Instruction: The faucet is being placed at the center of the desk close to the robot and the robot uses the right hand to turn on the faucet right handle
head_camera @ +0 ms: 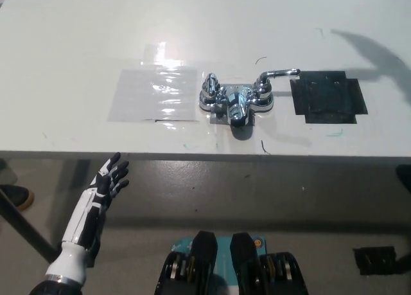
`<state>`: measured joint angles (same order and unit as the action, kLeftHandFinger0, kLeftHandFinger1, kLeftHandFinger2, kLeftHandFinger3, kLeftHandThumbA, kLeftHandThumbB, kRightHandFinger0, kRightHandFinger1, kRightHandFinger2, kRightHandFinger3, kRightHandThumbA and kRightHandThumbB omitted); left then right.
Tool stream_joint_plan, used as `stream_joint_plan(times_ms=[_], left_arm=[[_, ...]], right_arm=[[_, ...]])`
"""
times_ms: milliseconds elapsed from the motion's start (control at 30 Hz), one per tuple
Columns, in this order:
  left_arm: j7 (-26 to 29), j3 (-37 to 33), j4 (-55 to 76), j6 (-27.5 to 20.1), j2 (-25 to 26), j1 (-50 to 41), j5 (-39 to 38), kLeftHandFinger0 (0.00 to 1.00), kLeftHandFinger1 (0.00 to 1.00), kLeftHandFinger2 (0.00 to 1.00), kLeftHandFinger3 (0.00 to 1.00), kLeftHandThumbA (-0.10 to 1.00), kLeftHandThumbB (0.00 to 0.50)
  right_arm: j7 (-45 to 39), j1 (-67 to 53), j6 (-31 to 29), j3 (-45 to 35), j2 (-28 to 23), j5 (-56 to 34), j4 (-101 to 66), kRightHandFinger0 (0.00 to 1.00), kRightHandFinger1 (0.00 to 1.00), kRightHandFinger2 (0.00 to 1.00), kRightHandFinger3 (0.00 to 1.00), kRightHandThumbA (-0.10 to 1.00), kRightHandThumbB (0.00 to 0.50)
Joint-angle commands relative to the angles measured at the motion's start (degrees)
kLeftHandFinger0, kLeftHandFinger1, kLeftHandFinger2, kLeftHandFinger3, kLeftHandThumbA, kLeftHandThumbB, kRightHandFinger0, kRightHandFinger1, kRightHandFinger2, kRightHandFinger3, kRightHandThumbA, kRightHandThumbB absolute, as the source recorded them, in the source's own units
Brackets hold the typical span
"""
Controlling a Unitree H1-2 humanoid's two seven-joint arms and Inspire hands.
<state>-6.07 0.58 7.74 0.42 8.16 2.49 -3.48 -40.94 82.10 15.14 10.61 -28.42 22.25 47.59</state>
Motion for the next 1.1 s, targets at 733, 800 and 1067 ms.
stream_joint_plan(times_ms=[733,800,1067], left_arm=[[-0.4,0.89,-2.46,-1.71,0.98,4.85,-0.64,1.0,1.0,1.0,1.0,0.99,0.043],[-0.42,0.94,-2.57,-1.26,0.88,5.46,-0.92,1.0,1.0,1.0,1.0,0.99,0.039],[-0.41,1.09,-3.3,-1.54,0.93,6.35,-1.02,1.0,1.0,1.0,1.0,0.97,0.036]], right_arm=[[19.34,-52.07,1.75,-36.31,6.3,-35.09,-101.79,1.0,1.0,1.0,1.0,1.0,0.433],[20.24,-56.94,-2.52,-34.98,7.13,-36.08,-102.02,1.0,1.0,1.0,1.0,1.0,0.396],[21.04,-68.9,-5.68,-33.1,13.8,-39.12,-101.91,1.0,1.0,1.0,1.0,1.0,0.346]])
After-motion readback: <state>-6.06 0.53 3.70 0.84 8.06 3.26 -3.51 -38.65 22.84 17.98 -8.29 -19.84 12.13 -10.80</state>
